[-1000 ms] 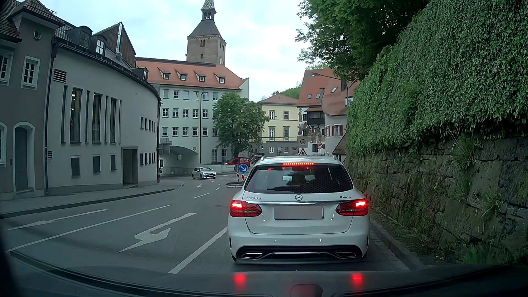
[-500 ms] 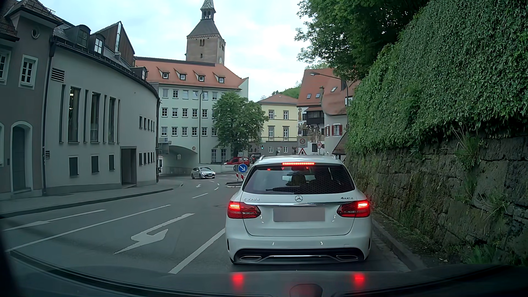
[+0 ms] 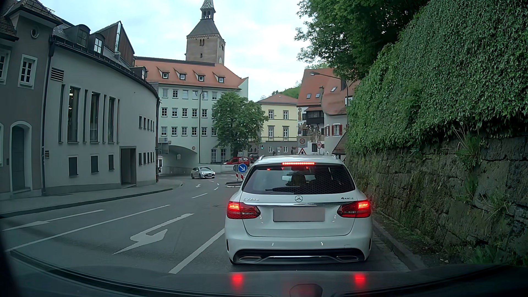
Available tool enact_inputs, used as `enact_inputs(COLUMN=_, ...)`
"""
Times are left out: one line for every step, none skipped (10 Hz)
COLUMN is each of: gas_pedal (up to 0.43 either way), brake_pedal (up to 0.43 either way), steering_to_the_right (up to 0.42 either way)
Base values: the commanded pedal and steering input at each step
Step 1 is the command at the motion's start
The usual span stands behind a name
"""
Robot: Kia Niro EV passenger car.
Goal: Follow the waypoints while adhering to traffic rules and regulations
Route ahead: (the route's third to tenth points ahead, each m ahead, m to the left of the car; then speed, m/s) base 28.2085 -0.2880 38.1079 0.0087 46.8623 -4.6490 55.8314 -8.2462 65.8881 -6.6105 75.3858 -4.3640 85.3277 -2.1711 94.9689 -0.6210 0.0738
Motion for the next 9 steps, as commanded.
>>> enact_inputs(gas_pedal=0.000, brake_pedal=0.207, steering_to_the_right=0.043)
enact_inputs(gas_pedal=0.000, brake_pedal=0.207, steering_to_the_right=0.043)
enact_inputs(gas_pedal=0.000, brake_pedal=0.207, steering_to_the_right=0.043)
enact_inputs(gas_pedal=0.000, brake_pedal=0.207, steering_to_the_right=0.043)
enact_inputs(gas_pedal=0.000, brake_pedal=0.207, steering_to_the_right=0.043)
enact_inputs(gas_pedal=0.000, brake_pedal=0.207, steering_to_the_right=0.043)
enact_inputs(gas_pedal=0.000, brake_pedal=0.207, steering_to_the_right=0.043)
enact_inputs(gas_pedal=0.000, brake_pedal=0.207, steering_to_the_right=0.043)
enact_inputs(gas_pedal=0.000, brake_pedal=0.201, steering_to_the_right=0.043)
